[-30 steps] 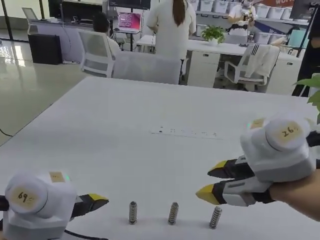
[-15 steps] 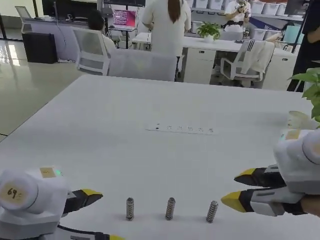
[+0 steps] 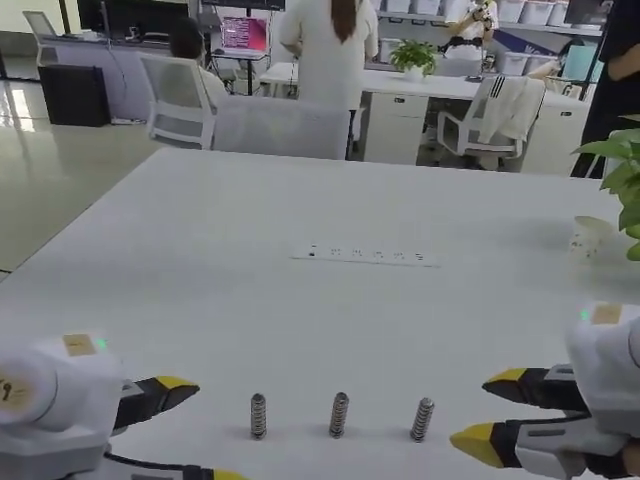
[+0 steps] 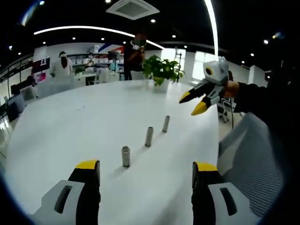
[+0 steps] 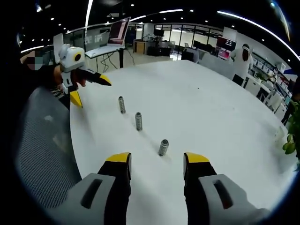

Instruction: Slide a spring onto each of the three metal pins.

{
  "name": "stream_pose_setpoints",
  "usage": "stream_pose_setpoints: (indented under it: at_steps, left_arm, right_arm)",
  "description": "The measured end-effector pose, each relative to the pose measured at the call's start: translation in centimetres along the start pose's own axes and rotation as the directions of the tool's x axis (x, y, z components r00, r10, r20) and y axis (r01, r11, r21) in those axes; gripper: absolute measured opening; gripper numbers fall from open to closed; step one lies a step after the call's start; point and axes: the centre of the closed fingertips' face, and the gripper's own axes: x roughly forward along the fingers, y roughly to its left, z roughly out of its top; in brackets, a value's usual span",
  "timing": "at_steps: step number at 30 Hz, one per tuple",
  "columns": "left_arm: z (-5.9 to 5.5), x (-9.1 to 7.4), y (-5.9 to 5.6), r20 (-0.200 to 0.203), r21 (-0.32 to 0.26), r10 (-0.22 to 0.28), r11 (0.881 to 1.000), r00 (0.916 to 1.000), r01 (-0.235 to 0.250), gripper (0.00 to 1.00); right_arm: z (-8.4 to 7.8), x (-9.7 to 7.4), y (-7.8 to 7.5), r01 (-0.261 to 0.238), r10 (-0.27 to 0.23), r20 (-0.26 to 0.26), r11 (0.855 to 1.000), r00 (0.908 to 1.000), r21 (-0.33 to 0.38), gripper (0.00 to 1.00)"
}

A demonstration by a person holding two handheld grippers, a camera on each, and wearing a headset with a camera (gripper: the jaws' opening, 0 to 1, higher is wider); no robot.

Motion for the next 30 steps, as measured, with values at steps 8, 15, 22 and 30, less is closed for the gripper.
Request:
stream_pose_setpoints:
  at_steps: [8, 15, 22, 30]
  left_arm:
    - [-0.5, -1.0, -0.4, 0.007, -0.009, 0.013, 1.000, 0.9999, -0.013, 0.78]
    - [-0.1, -1.5, -1.1, 0.023, -0.011, 0.018, 1.000, 0.9996, -0.018, 0.78]
    - [-0.1, -1.5, -1.4, 0.023, -0.006, 0.014, 1.000, 0.9996, -0.014, 0.78]
    - [0.2, -1.6, -1.3, 0.047, -0.025, 0.017, 1.000, 0.9988, -0.015, 0.77]
  right_arm:
    - [-1.4, 0.7, 1.2, -0.028, 0.028, -0.009, 1.000, 0.9996, 0.013, 0.47]
    - [-1.6, 0.6, 1.9, -0.019, 0.019, 0.017, 1.000, 0.9997, 0.023, 0.49]
    - [-2.3, 0.5, 2.7, -0.028, 0.028, 0.006, 0.999, 0.9996, 0.016, 0.50]
    - [-1.9, 0.3, 3.4, -0.004, 0.004, 0.032, 1.000, 0.9995, 0.007, 0.50]
